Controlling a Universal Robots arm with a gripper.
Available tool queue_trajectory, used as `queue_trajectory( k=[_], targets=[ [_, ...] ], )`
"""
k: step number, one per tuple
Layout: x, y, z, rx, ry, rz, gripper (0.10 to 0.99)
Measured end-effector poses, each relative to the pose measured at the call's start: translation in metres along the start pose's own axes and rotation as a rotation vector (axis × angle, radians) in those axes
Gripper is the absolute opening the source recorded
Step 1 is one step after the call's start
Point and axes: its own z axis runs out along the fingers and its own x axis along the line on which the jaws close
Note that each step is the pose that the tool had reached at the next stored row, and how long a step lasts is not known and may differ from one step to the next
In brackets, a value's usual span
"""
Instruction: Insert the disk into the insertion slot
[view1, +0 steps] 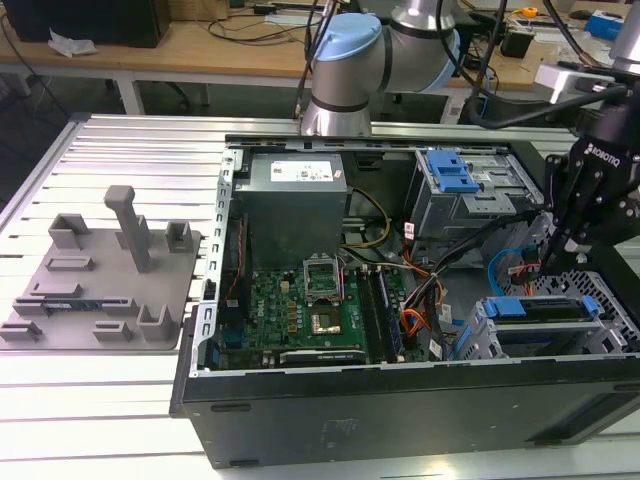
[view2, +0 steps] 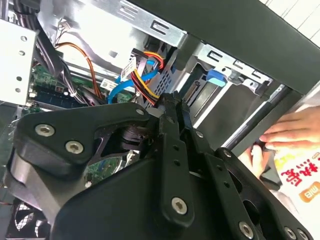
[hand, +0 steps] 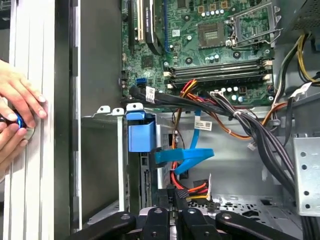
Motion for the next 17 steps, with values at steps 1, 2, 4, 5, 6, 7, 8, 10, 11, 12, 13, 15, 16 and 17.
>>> queue_trajectory(
  k=[1, 2, 4, 5, 6, 7, 8, 10, 11, 12, 13, 15, 16, 17],
  targets=[
    [0.0017, -0.0002, 0.0006, 0.000, -0.0124, 0.000, 0.165],
    [0.0030, -0.0003, 0.0010, 0.000, -0.0233, -0.001, 0.165],
    [0.0056, -0.0005, 0.0017, 0.000, -0.0541, -0.003, 0.165],
    [0.0069, -0.0006, 0.0020, -0.001, -0.0617, -0.004, 0.165],
    [0.0083, -0.0006, 0.0022, -0.001, -0.0682, -0.004, 0.165],
    [0.0102, -0.0007, 0.0027, -0.001, -0.0771, -0.005, 0.165],
    [0.0114, -0.0007, 0.0030, -0.001, -0.0862, -0.006, 0.165],
    [0.0134, -0.0009, 0.0036, 0.000, -0.1059, -0.008, 0.165],
    [0.0134, -0.0009, 0.0036, 0.000, -0.1063, -0.008, 0.165],
    [0.0134, -0.0009, 0.0036, 0.000, -0.1064, -0.008, 0.165],
    [0.0135, -0.0008, 0.0036, 0.000, -0.1057, -0.008, 0.165],
    [0.0137, -0.0017, 0.0035, -0.001, -0.0973, -0.007, 0.165],
    [0.0142, -0.0020, 0.0036, -0.001, -0.0974, -0.007, 0.165],
    [0.0159, -0.0022, 0.0041, -0.001, -0.1040, -0.008, 0.165]
  ],
)
